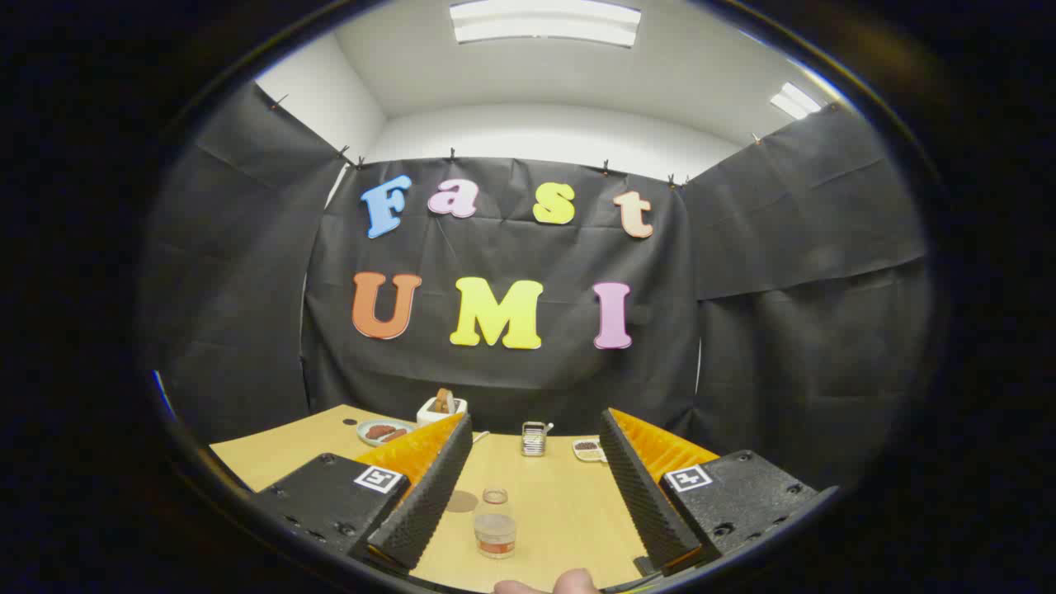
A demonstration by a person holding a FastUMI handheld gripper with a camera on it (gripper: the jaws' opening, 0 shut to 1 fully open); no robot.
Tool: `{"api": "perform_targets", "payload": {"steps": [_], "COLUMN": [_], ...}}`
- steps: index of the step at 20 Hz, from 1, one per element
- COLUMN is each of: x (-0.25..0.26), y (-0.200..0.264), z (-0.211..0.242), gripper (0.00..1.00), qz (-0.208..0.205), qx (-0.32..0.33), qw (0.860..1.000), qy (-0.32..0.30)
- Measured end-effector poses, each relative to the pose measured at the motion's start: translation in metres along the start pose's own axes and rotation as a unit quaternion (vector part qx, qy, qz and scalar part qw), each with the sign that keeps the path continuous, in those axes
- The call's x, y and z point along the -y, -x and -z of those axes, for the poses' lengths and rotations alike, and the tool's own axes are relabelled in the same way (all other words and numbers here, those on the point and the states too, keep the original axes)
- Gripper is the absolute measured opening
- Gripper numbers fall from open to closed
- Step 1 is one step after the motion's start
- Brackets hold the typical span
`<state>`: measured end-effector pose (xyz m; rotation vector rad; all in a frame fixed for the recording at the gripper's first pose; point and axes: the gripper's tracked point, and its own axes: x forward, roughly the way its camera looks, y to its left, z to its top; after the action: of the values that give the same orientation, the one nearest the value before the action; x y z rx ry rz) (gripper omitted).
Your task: Take the bottle from table, then pour the juice into the cup, finally place the bottle on the coaster
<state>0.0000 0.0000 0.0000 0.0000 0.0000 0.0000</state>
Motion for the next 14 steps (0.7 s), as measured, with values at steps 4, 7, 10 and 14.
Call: {"api": "perform_targets", "payload": {"steps": [4, 7, 10, 14], "x": [0.0006, -0.0008, -0.0051, -0.0057], "y": [-0.0005, -0.0015, -0.001, -0.0013], "z": [-0.0002, -0.0017, -0.0012, -0.0014], "gripper": [0.99, 1.0, 0.99, 1.0], "qz": [0.001, 0.001, -0.003, -0.003], "qx": [-0.001, 0.003, 0.001, 0.002], "qw": [1.0, 1.0, 1.0, 1.0], "qy": [-0.004, -0.003, -0.005, -0.006]}}
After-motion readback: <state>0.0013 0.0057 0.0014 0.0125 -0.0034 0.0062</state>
